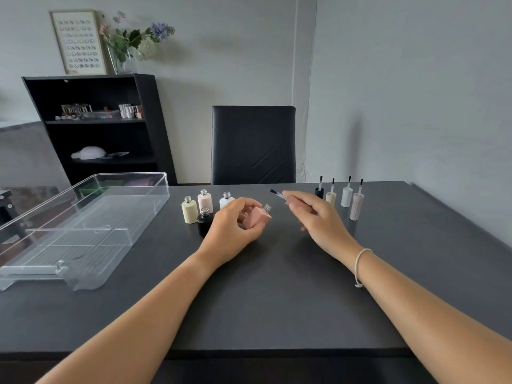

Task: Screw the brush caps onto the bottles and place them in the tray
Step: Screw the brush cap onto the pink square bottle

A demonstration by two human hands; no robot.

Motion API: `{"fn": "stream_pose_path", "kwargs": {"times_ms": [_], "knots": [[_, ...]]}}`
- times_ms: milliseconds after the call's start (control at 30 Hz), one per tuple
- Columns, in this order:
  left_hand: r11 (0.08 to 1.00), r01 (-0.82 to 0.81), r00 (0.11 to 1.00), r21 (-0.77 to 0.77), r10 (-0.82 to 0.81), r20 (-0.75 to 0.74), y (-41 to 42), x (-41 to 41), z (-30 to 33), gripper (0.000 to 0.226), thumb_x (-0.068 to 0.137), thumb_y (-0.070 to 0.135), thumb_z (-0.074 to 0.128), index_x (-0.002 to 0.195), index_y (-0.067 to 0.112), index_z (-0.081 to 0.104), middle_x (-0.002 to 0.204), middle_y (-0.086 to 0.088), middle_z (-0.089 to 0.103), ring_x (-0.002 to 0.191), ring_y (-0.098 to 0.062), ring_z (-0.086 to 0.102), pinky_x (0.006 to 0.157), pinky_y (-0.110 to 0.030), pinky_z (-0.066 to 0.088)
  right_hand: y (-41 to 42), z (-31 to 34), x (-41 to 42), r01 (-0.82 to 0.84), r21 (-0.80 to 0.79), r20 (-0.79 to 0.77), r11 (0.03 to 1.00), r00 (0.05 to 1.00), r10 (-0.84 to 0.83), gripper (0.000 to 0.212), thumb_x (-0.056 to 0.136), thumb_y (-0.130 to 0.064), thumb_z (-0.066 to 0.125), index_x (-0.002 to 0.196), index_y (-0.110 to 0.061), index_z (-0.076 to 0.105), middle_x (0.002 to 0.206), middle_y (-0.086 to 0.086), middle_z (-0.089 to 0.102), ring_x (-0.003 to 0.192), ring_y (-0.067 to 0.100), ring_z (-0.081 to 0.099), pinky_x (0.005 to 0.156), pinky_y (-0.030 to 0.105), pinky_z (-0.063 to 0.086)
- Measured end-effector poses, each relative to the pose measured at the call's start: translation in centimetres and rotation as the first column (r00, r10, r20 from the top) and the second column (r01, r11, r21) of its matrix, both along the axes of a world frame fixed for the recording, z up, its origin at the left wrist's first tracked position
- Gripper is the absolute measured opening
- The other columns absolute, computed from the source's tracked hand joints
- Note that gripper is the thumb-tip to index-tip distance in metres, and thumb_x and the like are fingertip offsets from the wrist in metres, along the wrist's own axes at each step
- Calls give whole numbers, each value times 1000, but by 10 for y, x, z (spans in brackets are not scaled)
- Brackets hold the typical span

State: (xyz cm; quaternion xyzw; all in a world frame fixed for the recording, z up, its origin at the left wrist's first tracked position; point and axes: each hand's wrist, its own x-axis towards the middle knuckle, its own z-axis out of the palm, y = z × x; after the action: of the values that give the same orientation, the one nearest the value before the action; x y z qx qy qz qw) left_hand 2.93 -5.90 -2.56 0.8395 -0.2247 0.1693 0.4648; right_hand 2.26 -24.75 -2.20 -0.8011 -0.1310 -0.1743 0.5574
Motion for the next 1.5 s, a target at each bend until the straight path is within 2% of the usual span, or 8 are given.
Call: {"fn": "stream_pose_path", "kwargs": {"times_ms": [133,267,600,867,1100,1233,1333,1500], "knots": [[997,-12,999,-82,9,-41,3,3,-2,26,75,16,71,95,26,58,91,12,63,80,-2,58,69,-7,44,-5,4,0,-11,109,9,994,1000,10,7,87,-21,58,88,-27,60,74,4,54,57,2,46,55,16,43],[994,-7,998,-106,2,-57,4,3,-2,26,77,15,70,97,25,58,96,9,64,82,-8,61,73,-13,49,-8,8,-1,6,148,25,989,1000,-10,6,86,-17,58,82,-21,59,70,-6,62,54,3,47,50,18,42],[996,35,999,-86,-37,-26,3,-1,0,31,79,13,69,95,36,56,98,12,62,88,-4,60,76,-11,48,-8,10,-8,-21,124,38,992,999,16,5,86,-12,56,85,-12,61,63,-19,66,52,1,46,50,16,41],[996,43,999,-85,-44,-17,2,-1,-1,30,79,15,69,96,35,56,101,7,63,89,-6,60,77,-13,48,-9,9,-7,-23,86,14,996,1000,22,6,86,-11,56,88,-9,62,72,-12,67,57,-4,53,55,10,40],[996,49,999,-68,-49,1,3,-1,-1,35,79,15,69,92,43,53,101,9,62,90,-6,59,77,-13,49,-8,8,-8,-30,60,-21,998,999,31,7,85,-14,58,79,-17,60,79,6,69,54,-1,48,59,22,39],[997,61,998,-56,-61,8,3,1,-2,35,78,17,69,94,44,54,103,9,61,92,-6,59,80,-18,50,-7,9,-8,-37,52,-17,998,999,38,11,85,-12,57,79,-20,60,74,-5,69,54,-3,50,54,12,40],[997,64,998,-40,-64,4,3,2,-4,32,78,18,69,99,39,57,103,8,61,92,-7,58,82,-21,50,-7,9,-8,-42,27,-9,999,999,42,10,86,-14,58,80,-21,60,74,-6,69,54,-2,49,53,11,39],[997,76,997,5,-76,23,4,2,-5,31,78,18,69,103,35,60,97,20,56,88,1,54,78,-10,45,-5,9,-11,-68,-15,4,998,998,68,13,87,-8,54,84,-19,59,79,-10,71,60,-7,52,53,5,38]]}}
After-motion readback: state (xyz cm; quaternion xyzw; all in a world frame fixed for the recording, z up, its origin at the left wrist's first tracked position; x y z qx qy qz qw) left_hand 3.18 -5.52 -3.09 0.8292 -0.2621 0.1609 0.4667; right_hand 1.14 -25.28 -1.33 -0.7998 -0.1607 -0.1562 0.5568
